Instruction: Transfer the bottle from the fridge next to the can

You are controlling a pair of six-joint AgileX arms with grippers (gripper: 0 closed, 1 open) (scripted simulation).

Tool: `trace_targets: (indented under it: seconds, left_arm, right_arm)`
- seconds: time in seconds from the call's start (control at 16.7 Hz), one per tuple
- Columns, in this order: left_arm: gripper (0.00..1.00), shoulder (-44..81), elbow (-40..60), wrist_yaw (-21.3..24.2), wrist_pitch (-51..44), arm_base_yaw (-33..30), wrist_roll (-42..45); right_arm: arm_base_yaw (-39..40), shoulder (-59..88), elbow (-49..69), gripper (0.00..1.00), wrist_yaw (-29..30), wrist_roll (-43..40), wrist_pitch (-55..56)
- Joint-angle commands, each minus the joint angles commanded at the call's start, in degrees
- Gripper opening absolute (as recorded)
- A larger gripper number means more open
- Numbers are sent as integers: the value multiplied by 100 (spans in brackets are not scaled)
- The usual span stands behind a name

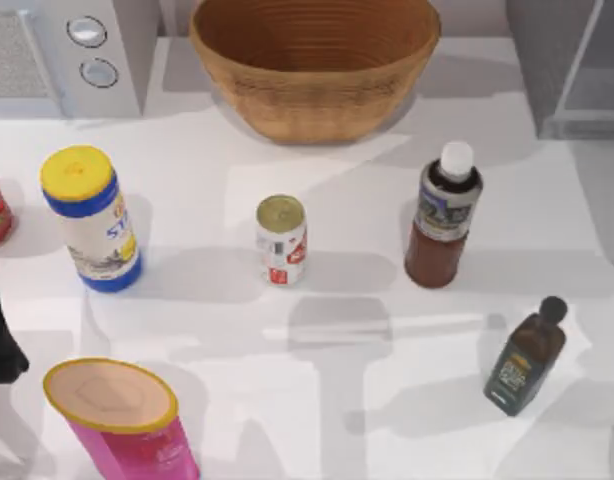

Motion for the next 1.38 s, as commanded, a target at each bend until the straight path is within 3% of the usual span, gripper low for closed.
trace_targets:
  seconds: [0.24, 0.42, 0.9, 1.38]
  left_arm:
    - [100, 0, 0, 0, 0, 0, 0]
    - [100, 0, 0, 0, 0, 0, 0]
    - [100, 0, 0, 0, 0, 0, 0]
    - [100, 0, 0, 0, 0, 0, 0]
  right_arm:
    - [1710, -391, -522, 100, 1377, 1085, 590]
    - [2394, -638, -824, 100, 1998, 1643, 895]
    - [2444, -586, -829, 100, 2173, 1756, 931]
    - [2450, 978, 1104, 100, 2195, 1765, 535]
